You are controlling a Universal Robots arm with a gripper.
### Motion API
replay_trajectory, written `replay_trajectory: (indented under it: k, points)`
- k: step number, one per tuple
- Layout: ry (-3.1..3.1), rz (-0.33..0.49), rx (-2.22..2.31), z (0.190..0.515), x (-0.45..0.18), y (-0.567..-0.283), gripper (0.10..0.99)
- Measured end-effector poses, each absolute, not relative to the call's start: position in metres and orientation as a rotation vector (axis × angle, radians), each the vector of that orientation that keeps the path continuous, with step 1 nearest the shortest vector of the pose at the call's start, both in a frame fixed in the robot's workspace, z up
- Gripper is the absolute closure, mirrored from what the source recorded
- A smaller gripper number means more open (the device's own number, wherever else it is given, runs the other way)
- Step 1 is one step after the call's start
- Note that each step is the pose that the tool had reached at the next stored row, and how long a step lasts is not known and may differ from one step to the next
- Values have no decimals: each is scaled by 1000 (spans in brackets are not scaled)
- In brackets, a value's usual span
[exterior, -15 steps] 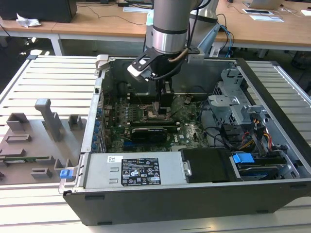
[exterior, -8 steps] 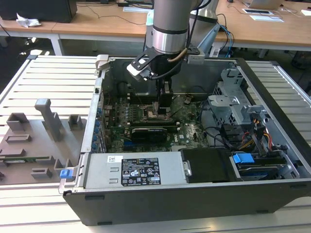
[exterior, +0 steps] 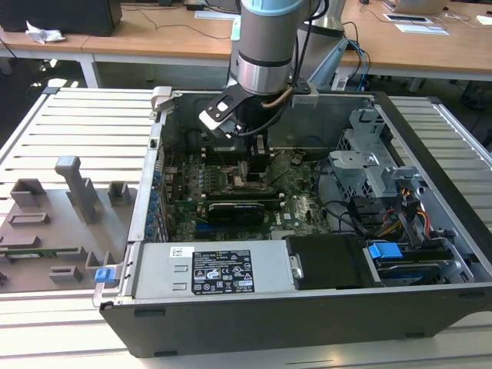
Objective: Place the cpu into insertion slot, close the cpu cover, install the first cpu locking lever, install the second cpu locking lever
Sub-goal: 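Place the cpu into insertion slot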
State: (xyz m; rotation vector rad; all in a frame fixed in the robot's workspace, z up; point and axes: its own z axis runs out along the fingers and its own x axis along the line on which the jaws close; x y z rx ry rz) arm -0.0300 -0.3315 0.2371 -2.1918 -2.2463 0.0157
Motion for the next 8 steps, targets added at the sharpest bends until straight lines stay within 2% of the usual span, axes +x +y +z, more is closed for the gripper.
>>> replay_trajectory:
  k: [8]
  points:
    - [-2242,14,-2194,215,-34,-323,545]
